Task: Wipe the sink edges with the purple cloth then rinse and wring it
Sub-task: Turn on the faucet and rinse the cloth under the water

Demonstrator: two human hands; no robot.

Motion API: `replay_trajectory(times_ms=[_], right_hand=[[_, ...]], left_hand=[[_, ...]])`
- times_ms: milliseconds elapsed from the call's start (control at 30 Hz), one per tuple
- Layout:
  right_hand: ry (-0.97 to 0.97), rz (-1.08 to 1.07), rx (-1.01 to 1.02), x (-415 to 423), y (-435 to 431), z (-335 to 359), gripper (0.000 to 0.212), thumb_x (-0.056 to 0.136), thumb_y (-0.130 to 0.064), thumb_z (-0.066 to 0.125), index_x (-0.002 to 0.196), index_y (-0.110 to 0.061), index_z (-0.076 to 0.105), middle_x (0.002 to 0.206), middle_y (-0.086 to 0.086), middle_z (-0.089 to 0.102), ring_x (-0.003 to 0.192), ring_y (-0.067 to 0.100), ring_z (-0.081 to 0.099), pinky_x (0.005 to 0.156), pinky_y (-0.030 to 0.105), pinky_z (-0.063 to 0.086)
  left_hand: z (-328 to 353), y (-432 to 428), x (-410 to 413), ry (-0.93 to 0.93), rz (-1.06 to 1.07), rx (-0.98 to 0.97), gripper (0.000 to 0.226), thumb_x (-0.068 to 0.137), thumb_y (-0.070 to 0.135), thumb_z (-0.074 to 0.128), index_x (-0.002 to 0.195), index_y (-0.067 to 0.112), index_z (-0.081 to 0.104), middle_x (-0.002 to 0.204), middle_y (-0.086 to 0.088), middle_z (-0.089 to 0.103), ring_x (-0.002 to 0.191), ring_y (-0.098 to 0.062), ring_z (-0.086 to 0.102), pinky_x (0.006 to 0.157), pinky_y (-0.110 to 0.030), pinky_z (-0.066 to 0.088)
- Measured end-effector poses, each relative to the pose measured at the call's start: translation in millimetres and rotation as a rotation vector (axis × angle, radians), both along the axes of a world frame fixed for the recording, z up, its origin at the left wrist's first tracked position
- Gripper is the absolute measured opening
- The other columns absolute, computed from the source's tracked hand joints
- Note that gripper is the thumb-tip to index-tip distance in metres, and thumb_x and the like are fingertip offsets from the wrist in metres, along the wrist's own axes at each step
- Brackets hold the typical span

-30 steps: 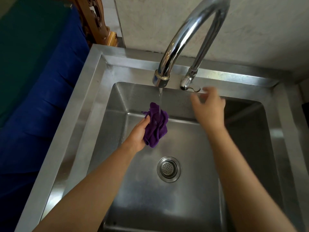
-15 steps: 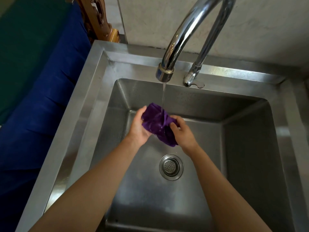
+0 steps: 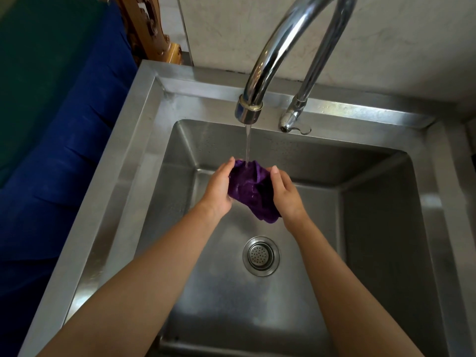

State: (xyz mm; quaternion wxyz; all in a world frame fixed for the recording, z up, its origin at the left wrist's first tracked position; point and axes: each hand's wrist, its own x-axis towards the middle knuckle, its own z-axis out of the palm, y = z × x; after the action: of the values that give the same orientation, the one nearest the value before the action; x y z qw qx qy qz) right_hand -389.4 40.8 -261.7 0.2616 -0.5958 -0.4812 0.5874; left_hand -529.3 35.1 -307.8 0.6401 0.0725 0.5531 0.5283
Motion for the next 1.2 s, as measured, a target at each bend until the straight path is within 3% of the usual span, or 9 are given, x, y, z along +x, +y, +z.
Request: replay_trajectory(times_ms=[167,267,433,567,700,800,967,1100,1200], right_hand=[[-0.066,0.077,-0.051,5.5,1.5,-4.3,0.041,0.088,-0.046,0.054,0.12,-0.02,0.051,0.107,-0.003,0.057,0.101,0.016,0.057,0.087,0.03,0.046],[-0.078,0.086,-0.057,10.2,2.9,-6.3,0.036,0.089,-0.035,0.058,0.121,-0.02,0.051,0.107,-0.003,0.056,0.102,0.019,0.058,0.086,0.031,0.049],[-0.088,0.142,0.289,-5.1,-5.1,4.5,0.02,0.093,-0.013,0.051,0.111,-0.01,0.059,0.097,-0.003,0.061,0.088,0.011,0.057,0.077,0.011,0.043],[-0.325,0.224,0.476,-31.7,-9.3,13.7,0.025,0.094,-0.036,0.046,0.097,-0.014,0.059,0.087,0.01,0.069,0.082,0.028,0.062,0.068,0.033,0.045],[-0.606,0.166,0.386,-44.0,9.8,17.6,0.046,0.098,-0.042,0.032,0.092,-0.006,0.061,0.094,0.021,0.068,0.09,0.04,0.061,0.072,0.039,0.044],[-0.658,0.126,0.326,-45.1,24.1,8.2,0.051,0.098,-0.042,0.03,0.097,-0.005,0.065,0.1,0.022,0.067,0.095,0.041,0.061,0.078,0.04,0.046],[-0.443,0.114,0.107,-26.9,35.8,-7.3,0.053,0.1,-0.041,0.025,0.113,-0.003,0.059,0.113,0.023,0.062,0.106,0.037,0.056,0.084,0.036,0.04],[-0.086,0.183,0.029,-20.7,25.5,0.9,0.052,0.095,-0.05,0.032,0.132,-0.016,0.044,0.123,-0.001,0.051,0.117,0.015,0.047,0.095,0.027,0.034],[-0.125,0.313,0.064,-19.3,21.4,-7.5,0.08,0.068,-0.069,0.062,0.134,-0.031,0.037,0.131,0.003,0.048,0.123,0.021,0.047,0.103,0.042,0.042]], left_hand=[[1.1,-1.4,4.2,-0.023,0.013,0.043,0.019,0.094,0.03,0.049,0.092,0.022,0.066,0.086,0.0,0.072,0.082,-0.018,0.067,0.072,-0.032,0.053],[0.9,-2.4,3.4,-0.041,0.027,0.044,0.019,0.093,0.022,0.048,0.1,0.025,0.066,0.085,0.002,0.073,0.08,-0.017,0.069,0.068,-0.031,0.054],[-0.8,0.7,8.9,0.079,-0.051,-0.082,0.034,0.088,0.048,0.051,0.078,0.022,0.071,0.079,0.0,0.073,0.08,-0.018,0.067,0.076,-0.031,0.052],[2.5,-1.3,16.3,0.0,-0.09,-0.084,0.047,0.097,0.039,0.036,0.067,0.017,0.063,0.055,0.003,0.065,0.063,-0.012,0.062,0.064,-0.025,0.047],[16.5,-3.9,28.9,-0.039,-0.083,-0.077,0.051,0.099,0.028,0.03,0.06,0.014,0.06,0.046,0.0,0.061,0.054,-0.012,0.06,0.052,-0.018,0.048],[14.1,2.3,26.2,0.151,0.003,-0.138,0.046,0.09,0.031,0.048,0.05,0.017,0.066,0.054,0.0,0.063,0.064,-0.016,0.061,0.067,-0.025,0.05],[22.9,0.4,14.9,0.429,-0.025,0.029,0.018,0.09,0.038,0.056,0.078,0.024,0.059,0.08,0.003,0.065,0.077,-0.013,0.062,0.075,-0.029,0.05],[26.2,-1.2,-1.9,0.29,-0.016,0.07,0.008,0.092,0.026,0.055,0.095,0.021,0.061,0.086,0.002,0.068,0.079,-0.012,0.064,0.066,-0.024,0.051],[33.7,-2.8,-7.1,0.175,-0.04,0.096,0.015,0.094,0.022,0.051,0.096,0.016,0.065,0.078,0.002,0.074,0.074,-0.012,0.069,0.061,-0.024,0.055]])
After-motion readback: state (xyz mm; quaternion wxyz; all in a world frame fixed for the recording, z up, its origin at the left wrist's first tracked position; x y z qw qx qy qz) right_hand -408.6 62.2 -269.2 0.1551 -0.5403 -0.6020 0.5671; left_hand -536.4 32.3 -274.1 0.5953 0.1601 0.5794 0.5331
